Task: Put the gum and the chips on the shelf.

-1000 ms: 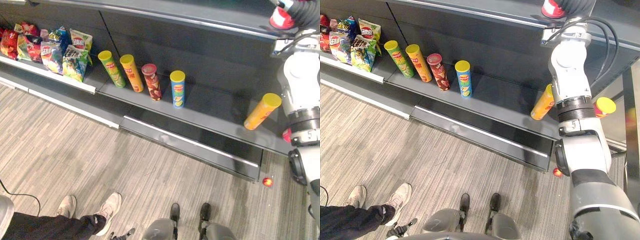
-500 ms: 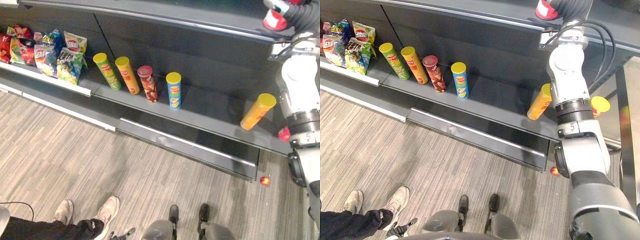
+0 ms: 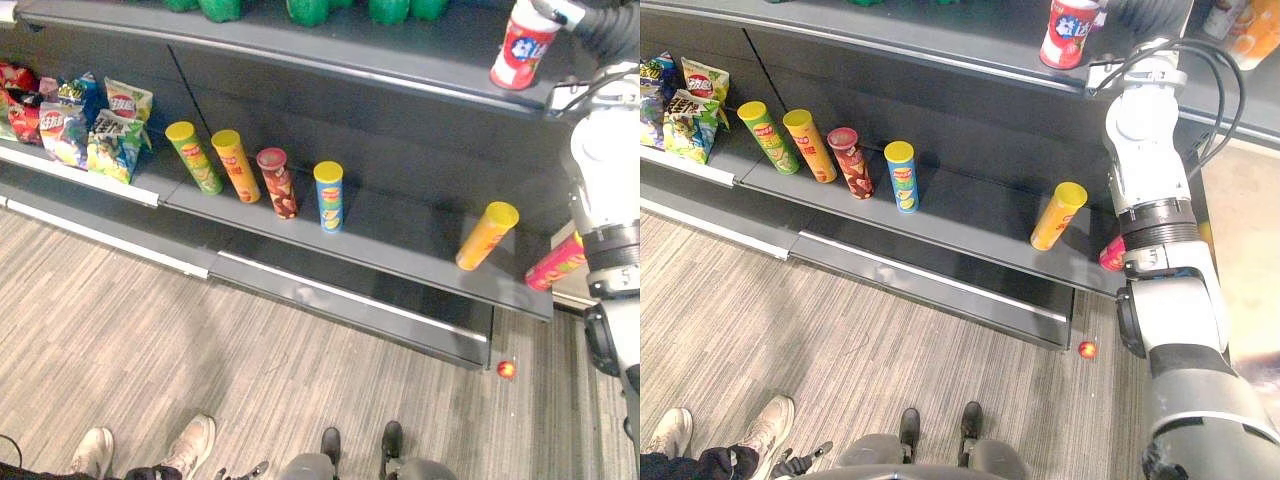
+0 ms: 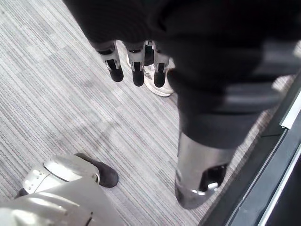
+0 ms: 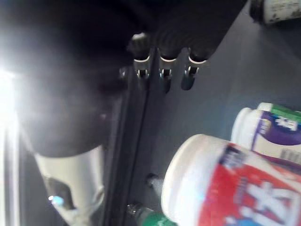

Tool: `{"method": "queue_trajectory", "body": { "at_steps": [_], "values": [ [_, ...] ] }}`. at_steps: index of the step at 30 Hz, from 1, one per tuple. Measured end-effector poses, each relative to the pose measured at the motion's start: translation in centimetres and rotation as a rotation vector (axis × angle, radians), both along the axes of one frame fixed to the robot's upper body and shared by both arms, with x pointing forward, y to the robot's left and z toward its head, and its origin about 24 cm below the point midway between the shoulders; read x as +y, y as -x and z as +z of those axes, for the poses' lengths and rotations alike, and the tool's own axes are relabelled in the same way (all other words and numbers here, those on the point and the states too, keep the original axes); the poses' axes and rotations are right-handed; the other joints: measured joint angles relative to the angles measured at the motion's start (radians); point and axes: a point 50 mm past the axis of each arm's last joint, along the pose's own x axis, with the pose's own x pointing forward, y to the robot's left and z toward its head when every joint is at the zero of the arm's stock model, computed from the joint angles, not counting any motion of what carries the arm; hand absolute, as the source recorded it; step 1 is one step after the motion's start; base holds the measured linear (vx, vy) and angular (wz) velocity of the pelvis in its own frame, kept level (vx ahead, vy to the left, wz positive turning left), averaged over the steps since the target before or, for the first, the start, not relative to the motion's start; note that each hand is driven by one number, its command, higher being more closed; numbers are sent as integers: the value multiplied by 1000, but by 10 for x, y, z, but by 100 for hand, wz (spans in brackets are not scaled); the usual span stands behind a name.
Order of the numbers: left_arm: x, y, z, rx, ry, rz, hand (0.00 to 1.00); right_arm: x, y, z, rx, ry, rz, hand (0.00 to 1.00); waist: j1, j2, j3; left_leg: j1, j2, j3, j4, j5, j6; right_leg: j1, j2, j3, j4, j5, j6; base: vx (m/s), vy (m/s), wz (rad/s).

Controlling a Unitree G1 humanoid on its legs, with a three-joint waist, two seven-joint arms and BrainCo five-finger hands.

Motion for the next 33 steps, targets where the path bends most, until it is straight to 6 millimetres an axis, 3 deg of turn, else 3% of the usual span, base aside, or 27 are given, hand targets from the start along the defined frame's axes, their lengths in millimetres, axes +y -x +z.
{"method": "queue_trajectory", "body": {
  "at_steps": [4, 8, 13, 16, 19, 22, 26, 29, 30, 32, 33],
  "values": [
    [1, 3, 0, 5, -2, 11, 0, 12, 7, 10, -42, 35, 69, 0, 0, -1, -28, 3, 0, 11, -3, 0, 0, -1, 1, 7, 0, 0, 0, -17, 12, -5],
    [2, 9, -1, 24, -3, 18, 0, 31, 28, 24, -142, 60, 195, 0, -3, -4, -51, 13, 4, 27, -18, 0, 0, -3, 5, 24, 0, 0, 0, -19, 6, -12],
    [3, 12, -2, 45, -22, -3, 0, 53, 55, 11, -205, 133, 330, 0, -13, -15, -95, 22, 7, 48, -25, -3, -5, -3, 9, 42, 0, 0, 0, 21, 13, -11],
    [3, 18, -3, 76, -30, 9, 0, 68, 67, -16, -171, 119, 443, 0, -31, -26, -120, 34, 10, 65, -35, -4, -6, -2, 13, 58, 1, 0, 0, 1, 10, -16],
    [2, 20, -4, 81, -31, 13, 0, 71, 80, -41, -122, 63, 552, 0, -43, -32, -124, 39, 12, 78, -36, -9, -8, -2, 16, 74, 8, 0, 0, -29, 12, -18],
    [2, 20, -4, 82, -30, 16, 0, 81, 92, -78, -9, 1, 650, 0, -52, -31, -130, 46, 15, 101, -35, -15, -9, -2, 20, 91, 11, -1, 0, -27, 6, -18],
    [0, 21, -5, 88, -30, 28, 0, 98, 97, -144, 279, -46, 752, 0, -62, -30, -139, 48, 17, 107, -36, -16, -10, -5, 24, 103, 10, 0, 0, -7, 0, -8],
    [-2, 23, -6, 92, -40, 31, 0, 120, 111, -200, 523, -70, 899, 0, -64, -27, -144, 49, 19, 113, -36, -19, -13, -5, 26, 108, 10, 0, 0, 10, 3, -2],
    [-2, 23, -6, 94, -44, 31, 0, 123, 114, -210, 564, -71, 923, 0, -65, -27, -144, 49, 20, 119, -36, -19, -14, -5, 27, 108, 10, 0, 0, 14, 9, -8],
    [-3, 24, -6, 104, -57, 19, 0, 133, 124, -249, 739, -66, 985, 0, -65, -25, -151, 51, 21, 126, -36, -22, -18, -4, 28, 114, 10, -1, 0, 11, 9, -8],
    [-3, 24, -6, 105, -58, 12, 0, 134, 126, -256, 771, -68, 990, 0, -66, -25, -151, 51, 21, 126, -36, -22, -19, -4, 28, 114, 10, -1, 0, 0, 0, 0]
  ]
}}
